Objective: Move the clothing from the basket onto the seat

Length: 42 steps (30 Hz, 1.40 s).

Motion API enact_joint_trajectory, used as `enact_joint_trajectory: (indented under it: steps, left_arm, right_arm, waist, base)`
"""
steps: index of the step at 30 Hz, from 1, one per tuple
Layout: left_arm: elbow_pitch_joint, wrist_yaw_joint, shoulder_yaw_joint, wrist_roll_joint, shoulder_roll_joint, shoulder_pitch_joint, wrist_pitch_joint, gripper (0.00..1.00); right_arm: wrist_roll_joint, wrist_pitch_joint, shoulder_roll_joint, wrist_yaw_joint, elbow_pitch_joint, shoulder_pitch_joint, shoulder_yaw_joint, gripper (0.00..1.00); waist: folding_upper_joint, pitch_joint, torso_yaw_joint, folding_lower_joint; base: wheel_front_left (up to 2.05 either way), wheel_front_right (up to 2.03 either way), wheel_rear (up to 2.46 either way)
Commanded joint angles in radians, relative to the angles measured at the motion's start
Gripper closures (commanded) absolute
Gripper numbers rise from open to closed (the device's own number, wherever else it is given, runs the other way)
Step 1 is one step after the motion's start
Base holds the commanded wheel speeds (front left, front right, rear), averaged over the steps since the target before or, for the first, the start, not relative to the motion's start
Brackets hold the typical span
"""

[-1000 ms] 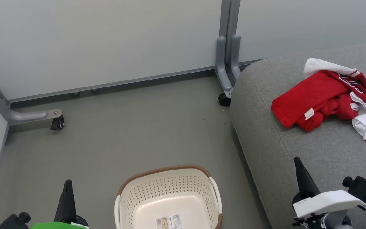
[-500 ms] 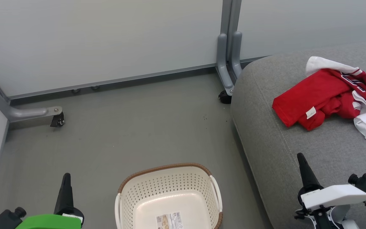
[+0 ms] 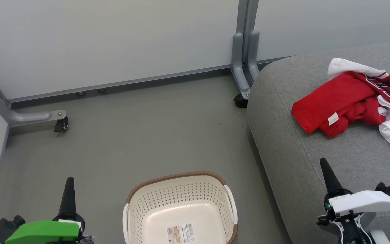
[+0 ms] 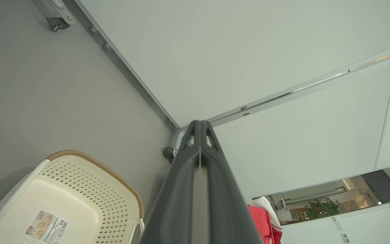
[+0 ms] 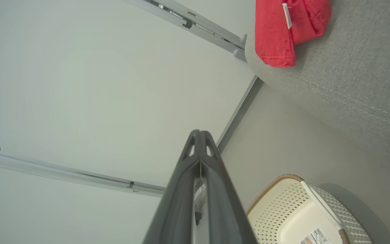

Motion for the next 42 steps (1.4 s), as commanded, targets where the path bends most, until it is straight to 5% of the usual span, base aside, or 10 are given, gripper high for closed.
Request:
enact_joint_trajectory:
  steps: [1,42]
  left_arm:
    - [-0.004,-0.004,0.004,-0.027,0.007,-0.032,0.007,1.0]
    - [0.039,-0.006,0.031,-0.358,0.001,-0.12,0.103,1.0]
  right_arm:
    - [0.026,0.008,-0.005,0.0,-0.004,-0.024,-0.007,1.0]
    - [0.373,0.104,0.001,0.0,0.034,-0.081,-0.074,1.0]
  waist:
    - [0.0,0.001,0.001,0.0]
    - [0.0,0.034,0.012,0.0]
  base:
    - [0.0,0.0,0.0]
    - [0.0,0.0,0.0]
